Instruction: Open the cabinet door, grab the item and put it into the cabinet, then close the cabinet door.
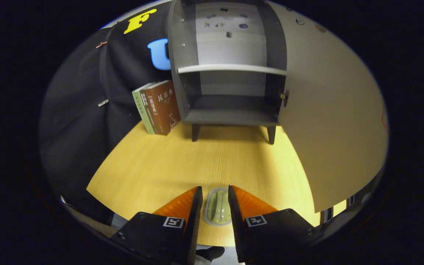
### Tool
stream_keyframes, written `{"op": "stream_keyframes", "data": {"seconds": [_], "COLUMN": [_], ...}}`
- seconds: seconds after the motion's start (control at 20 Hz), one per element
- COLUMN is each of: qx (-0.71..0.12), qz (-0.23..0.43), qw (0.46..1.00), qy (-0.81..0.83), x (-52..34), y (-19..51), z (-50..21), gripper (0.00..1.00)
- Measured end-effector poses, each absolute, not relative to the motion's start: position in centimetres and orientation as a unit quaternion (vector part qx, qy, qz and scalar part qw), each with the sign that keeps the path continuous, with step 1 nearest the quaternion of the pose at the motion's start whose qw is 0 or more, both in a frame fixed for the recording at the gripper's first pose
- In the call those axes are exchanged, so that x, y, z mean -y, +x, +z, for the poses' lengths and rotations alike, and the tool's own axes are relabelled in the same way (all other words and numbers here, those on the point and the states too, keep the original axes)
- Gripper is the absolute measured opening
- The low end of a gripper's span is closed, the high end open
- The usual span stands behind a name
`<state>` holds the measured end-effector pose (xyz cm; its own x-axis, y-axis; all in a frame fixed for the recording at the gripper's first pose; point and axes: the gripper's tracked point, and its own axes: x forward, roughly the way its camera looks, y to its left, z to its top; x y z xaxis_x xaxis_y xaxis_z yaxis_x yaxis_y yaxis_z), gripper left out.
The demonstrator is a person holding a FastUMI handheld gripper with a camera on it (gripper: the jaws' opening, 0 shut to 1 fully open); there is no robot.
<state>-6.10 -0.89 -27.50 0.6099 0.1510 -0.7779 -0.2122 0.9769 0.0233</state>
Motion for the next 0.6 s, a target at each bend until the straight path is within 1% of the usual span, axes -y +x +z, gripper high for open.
{"op": "stream_keyframes", "data": {"seconds": [0.1, 0.3, 0.6], "qx": [-0.462, -0.520, -0.568], "qz": [0.110, 0.103, 0.088], "qw": [0.879, 0.847, 0.816], "qy": [-0.045, -0.037, -0.062], "x": [1.4, 2.3, 3.5], "y": [-6.8, -7.4, -8.9], "z": [-29.5, -33.3, -37.6], "gripper": [0.46, 0.45, 0.46]}}
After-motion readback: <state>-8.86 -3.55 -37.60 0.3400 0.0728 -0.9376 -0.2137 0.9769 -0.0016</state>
